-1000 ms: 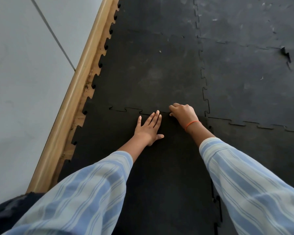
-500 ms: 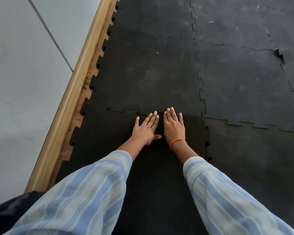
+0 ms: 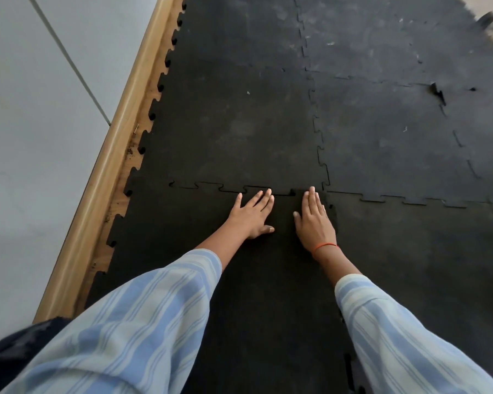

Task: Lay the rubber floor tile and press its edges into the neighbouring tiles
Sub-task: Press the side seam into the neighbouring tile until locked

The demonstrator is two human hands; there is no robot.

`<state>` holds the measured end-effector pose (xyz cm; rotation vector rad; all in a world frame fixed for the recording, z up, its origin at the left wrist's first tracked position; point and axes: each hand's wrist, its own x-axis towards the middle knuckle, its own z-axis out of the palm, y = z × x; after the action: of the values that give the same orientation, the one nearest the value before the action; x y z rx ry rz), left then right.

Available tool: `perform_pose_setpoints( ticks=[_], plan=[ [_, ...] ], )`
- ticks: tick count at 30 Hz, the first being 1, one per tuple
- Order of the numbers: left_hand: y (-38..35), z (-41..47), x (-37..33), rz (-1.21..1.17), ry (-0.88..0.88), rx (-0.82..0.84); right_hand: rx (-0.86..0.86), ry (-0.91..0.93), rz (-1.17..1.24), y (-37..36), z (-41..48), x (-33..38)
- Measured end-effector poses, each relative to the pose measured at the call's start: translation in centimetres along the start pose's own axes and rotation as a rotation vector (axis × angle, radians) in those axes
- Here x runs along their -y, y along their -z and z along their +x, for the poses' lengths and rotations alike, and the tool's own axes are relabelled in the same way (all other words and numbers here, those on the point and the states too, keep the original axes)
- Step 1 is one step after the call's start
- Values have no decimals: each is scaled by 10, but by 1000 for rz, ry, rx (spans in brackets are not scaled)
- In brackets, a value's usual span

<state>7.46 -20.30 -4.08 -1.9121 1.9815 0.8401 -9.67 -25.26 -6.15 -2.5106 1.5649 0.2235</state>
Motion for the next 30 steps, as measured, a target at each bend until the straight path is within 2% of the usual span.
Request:
perform_pose_setpoints(
  ticks=[6,14,16,18,21,26,30],
  plan=[
    [5,24,-32,-31,-85,5,170,-11,22,10,8,-18],
    [12,40,-40,85,-23,29,311,-15,-37,18,22,-15],
    [12,37,-41,98,-12,6,275,-11,-12,16,17,-16],
    [9,33,-43,94,7,-39,162,-44,21,7,7,-19],
    [3,30,-53,15,52,-76,21,-208,76,-5,-9,-17],
    [-2,33,-71,-134,153,-86,-57,-432,130,-12,-21,-2],
    [0,38,-64,-205,104,-11,-186,-574,283,-13,-49,8]
  ],
)
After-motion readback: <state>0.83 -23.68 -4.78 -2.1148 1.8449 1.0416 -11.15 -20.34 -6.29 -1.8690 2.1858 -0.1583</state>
